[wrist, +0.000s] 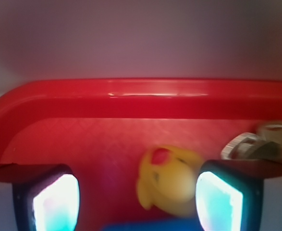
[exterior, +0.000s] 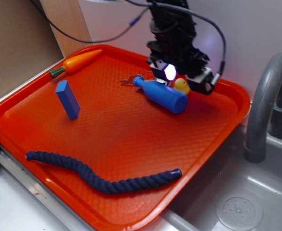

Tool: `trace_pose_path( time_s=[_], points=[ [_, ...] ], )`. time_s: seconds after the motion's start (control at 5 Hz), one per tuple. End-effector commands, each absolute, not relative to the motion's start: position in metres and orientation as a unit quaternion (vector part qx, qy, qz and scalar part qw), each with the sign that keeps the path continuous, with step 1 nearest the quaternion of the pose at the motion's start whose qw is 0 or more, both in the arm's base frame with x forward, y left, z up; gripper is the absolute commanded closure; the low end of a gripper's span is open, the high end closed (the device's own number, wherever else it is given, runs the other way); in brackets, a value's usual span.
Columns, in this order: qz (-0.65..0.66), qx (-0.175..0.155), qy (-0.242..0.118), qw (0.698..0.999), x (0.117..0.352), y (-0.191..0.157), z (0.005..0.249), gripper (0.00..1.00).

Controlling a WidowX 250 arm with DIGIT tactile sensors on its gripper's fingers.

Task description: Grab the yellow duck.

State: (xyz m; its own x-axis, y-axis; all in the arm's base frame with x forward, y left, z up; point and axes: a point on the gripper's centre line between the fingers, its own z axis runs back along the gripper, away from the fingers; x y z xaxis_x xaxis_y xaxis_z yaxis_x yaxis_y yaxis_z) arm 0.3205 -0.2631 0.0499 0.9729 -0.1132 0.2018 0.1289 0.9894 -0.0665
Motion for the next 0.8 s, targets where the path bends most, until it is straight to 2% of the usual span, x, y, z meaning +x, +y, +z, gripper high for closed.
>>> trace_pose_path(
  time_s=[0.0,0.2,0.4,0.6],
  points=[
    [-0.109,-0.047,-0.074,0.99,0.311,-0.261,0.03,1.0],
    [-0.106,-0.038,-0.079,0.991,0.319,-0.246,0.034,1.0],
    [-0.104,-0.063,-0.109,0.987,0.316,-0.226,0.084,1.0],
    [-0.091,-0.067,-0.162,0.98,0.302,-0.199,0.133,1.0]
  ],
)
